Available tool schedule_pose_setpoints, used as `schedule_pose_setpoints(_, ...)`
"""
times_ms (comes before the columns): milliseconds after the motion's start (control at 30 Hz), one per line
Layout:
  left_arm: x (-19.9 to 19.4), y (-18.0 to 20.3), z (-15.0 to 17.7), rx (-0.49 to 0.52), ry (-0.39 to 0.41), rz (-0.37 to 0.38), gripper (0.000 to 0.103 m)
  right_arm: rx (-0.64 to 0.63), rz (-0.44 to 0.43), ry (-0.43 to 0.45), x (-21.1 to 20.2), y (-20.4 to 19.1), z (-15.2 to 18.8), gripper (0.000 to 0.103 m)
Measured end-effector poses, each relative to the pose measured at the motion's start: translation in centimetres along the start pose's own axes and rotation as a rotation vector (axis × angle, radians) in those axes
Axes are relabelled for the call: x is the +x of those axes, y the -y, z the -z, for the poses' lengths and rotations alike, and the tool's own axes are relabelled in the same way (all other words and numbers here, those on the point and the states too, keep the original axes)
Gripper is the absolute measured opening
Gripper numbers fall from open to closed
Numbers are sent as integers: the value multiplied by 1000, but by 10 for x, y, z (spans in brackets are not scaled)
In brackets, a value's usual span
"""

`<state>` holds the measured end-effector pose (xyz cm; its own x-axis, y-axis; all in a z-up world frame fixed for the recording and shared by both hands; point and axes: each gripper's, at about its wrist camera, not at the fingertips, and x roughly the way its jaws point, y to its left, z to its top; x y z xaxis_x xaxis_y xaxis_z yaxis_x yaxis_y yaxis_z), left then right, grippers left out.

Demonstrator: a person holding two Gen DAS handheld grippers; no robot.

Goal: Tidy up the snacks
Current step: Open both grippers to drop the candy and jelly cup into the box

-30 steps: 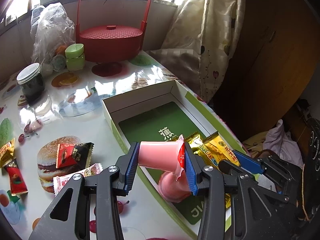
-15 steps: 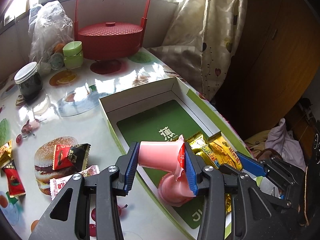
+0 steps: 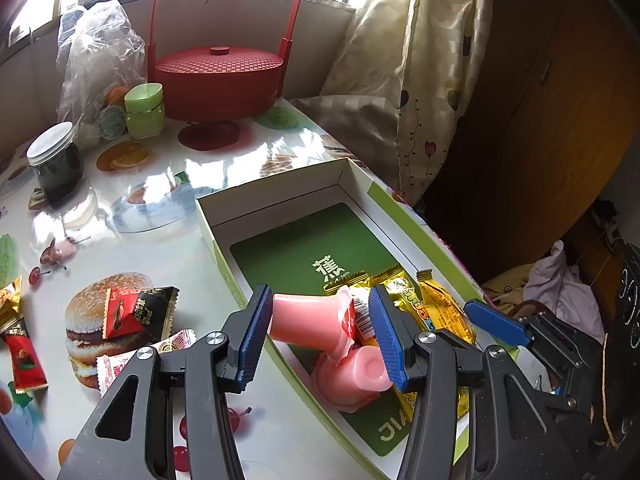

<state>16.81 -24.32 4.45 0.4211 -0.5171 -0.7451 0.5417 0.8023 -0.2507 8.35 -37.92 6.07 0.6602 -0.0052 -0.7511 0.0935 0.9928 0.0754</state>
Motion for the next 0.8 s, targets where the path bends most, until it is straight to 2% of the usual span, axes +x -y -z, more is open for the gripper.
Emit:
schedule_pose_setpoints(133,-4,-1,0,-5,4,6,52,13,18,10,-2,2,-1,45)
schedule_pose_setpoints(200,-8,-1,1,-3,7,9,59,19,22,17,-5,3,-1,47)
schedule_pose_setpoints(233,-9,-1,1,-1,10,9,65,23,23,23,-6,3,-1,48)
schedule_pose_setpoints(267,-10,-2,2,-1,12,8,66,26,23,26,-8,4,-2,48)
schedule_pose_setpoints(633,-30,-10,6,-12,32,2,66,24,32,41,-19,-5,-5,49)
schedule_pose_setpoints(800,-41,-17,11,-12,42,-24,66,12,37,53,-25,-14,-8,49)
